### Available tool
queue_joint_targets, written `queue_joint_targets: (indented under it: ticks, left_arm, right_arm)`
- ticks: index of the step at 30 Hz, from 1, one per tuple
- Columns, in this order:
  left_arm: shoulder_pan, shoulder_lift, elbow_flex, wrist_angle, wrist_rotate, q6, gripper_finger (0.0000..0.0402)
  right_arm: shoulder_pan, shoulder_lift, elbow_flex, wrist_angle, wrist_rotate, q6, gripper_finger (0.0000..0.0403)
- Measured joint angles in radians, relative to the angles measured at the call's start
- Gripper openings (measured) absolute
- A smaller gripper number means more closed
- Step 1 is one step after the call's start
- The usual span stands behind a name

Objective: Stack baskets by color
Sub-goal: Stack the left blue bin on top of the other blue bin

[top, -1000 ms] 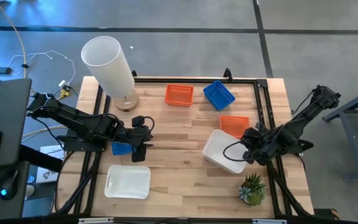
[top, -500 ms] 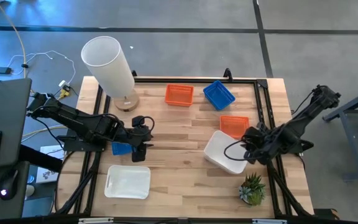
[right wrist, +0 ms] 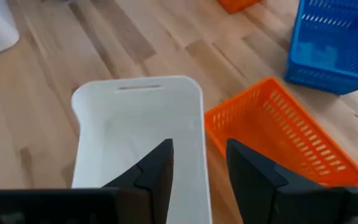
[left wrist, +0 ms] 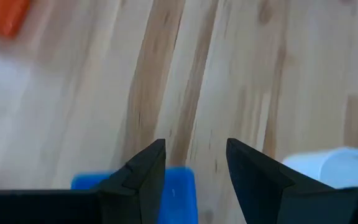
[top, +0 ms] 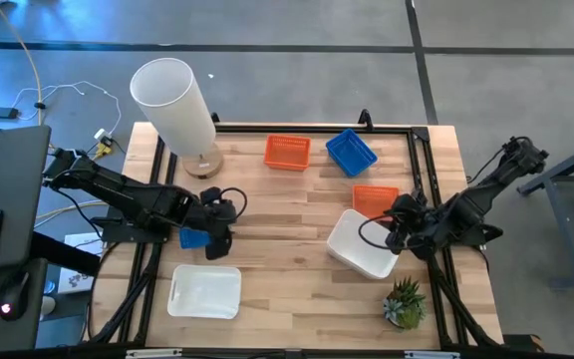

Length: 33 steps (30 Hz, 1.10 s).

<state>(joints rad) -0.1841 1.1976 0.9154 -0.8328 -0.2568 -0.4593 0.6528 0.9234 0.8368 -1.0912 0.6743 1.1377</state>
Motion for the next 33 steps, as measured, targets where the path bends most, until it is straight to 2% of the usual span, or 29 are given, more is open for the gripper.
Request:
queue_joint_targets:
  ticks: [6,16,33]
  left_arm:
    - [-0.002,0.0,0.0,-0.1,0.083,-0.091,0.0158]
    - [-0.013,0.024,0.0,-0.16,0.089,-0.186,0.0158]
    - [-0.052,0.275,0.0,-0.158,0.046,-0.183,0.0158]
  right_arm:
    - [-0.075,0.0,0.0,0.056,-0.001,-0.09,0.0133]
    - [-0.157,0.0,0.0,0.137,-0.031,-0.222,0.0133]
    - [-0.177,0.0,0.0,0.139,-0.035,-0.23,0.0133]
